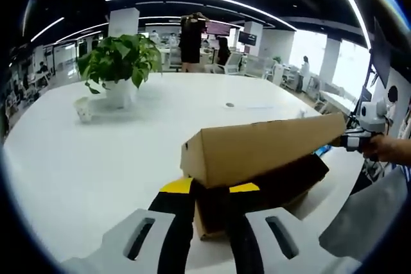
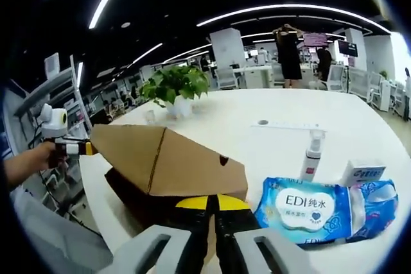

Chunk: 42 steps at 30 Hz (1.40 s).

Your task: Operate the shoe box by opening the lid, removing the specified soft item, and placing it in the target area until the item is outside and the box remains undamaged.

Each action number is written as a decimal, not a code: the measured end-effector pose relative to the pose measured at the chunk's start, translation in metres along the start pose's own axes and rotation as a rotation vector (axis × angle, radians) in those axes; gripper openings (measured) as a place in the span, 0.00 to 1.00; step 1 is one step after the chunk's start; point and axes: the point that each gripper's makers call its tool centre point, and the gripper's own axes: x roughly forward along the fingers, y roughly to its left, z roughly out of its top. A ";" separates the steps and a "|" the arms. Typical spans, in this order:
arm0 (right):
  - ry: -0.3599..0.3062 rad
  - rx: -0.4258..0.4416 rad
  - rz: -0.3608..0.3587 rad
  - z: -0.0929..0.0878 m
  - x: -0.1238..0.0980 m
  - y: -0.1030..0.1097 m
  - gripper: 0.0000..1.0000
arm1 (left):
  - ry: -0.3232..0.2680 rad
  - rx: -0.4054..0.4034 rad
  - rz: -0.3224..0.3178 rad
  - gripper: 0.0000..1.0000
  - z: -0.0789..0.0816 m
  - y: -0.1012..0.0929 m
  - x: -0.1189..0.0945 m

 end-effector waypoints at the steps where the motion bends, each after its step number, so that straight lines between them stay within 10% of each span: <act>1: -0.001 -0.011 0.005 -0.001 0.000 0.001 0.00 | 0.004 0.005 -0.003 0.16 -0.002 0.000 0.000; 42: 0.044 -0.209 0.144 -0.034 -0.012 0.032 0.31 | 0.117 0.091 -0.071 0.40 -0.053 -0.018 -0.002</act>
